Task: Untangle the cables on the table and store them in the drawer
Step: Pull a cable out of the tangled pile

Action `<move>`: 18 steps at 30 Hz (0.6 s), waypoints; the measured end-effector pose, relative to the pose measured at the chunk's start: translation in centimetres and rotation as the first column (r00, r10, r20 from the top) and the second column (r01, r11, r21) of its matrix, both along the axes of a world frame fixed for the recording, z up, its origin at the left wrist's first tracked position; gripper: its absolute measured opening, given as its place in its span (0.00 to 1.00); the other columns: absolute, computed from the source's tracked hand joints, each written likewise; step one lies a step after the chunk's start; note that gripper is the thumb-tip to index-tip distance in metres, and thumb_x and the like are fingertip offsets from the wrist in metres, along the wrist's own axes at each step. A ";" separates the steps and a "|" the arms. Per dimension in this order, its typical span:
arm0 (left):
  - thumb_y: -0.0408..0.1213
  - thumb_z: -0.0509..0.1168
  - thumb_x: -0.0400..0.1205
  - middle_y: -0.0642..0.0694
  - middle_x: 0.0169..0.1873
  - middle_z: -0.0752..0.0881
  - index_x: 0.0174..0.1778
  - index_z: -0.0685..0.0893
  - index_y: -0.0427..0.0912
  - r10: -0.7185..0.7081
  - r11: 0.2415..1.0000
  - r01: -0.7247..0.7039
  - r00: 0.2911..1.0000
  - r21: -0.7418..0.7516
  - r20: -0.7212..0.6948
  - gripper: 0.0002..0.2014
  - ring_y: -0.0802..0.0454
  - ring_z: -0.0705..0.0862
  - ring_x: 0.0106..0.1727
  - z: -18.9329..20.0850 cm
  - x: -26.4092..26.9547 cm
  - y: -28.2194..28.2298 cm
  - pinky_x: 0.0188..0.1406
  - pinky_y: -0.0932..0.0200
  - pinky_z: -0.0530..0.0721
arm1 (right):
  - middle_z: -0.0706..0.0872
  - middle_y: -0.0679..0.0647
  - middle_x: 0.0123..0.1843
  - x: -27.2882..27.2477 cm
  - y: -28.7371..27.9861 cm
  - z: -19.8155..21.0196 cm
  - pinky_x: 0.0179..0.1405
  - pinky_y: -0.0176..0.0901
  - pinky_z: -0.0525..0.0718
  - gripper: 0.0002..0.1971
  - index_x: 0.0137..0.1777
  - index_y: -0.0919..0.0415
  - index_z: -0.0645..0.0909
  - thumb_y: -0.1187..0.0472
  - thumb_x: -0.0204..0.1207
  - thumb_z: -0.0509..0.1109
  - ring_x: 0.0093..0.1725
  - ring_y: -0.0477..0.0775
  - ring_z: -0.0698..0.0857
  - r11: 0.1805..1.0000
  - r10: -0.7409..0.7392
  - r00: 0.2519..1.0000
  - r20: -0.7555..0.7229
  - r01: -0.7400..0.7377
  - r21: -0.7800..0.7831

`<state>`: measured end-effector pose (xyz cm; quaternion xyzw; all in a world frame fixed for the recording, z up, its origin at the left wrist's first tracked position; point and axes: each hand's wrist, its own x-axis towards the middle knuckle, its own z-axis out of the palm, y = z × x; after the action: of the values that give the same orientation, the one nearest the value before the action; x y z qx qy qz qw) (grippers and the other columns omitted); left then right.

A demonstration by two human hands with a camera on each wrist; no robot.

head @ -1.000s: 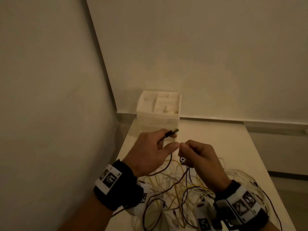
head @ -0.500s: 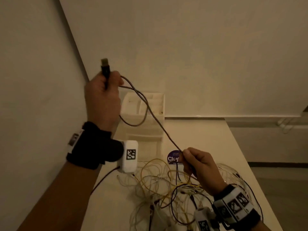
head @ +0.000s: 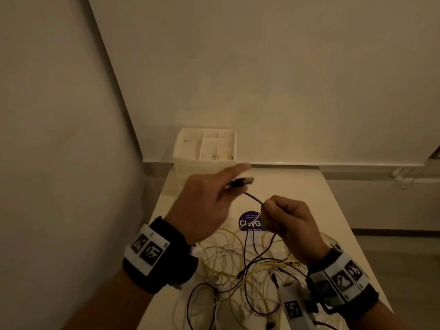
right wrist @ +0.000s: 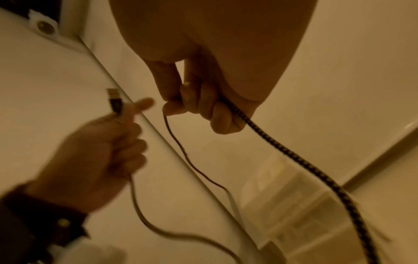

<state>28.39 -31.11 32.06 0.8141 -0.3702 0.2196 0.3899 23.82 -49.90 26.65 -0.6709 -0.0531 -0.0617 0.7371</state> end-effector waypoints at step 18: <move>0.45 0.69 0.79 0.45 0.36 0.88 0.43 0.83 0.54 -0.306 0.950 0.304 0.860 -0.072 -0.408 0.01 0.41 0.85 0.37 -2.0 -1.9 3.9 0.38 0.41 0.82 | 0.69 0.57 0.25 -14.6 1.1 -5.6 0.24 0.38 0.65 0.34 0.44 0.66 0.83 0.34 0.54 0.81 0.23 0.52 0.65 0.996 0.081 0.912 -0.403 -0.056 0.072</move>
<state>26.48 -27.18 30.10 0.7722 -0.4024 -0.0214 0.4913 9.26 -48.83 21.07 -0.6449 0.0792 0.1031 0.7532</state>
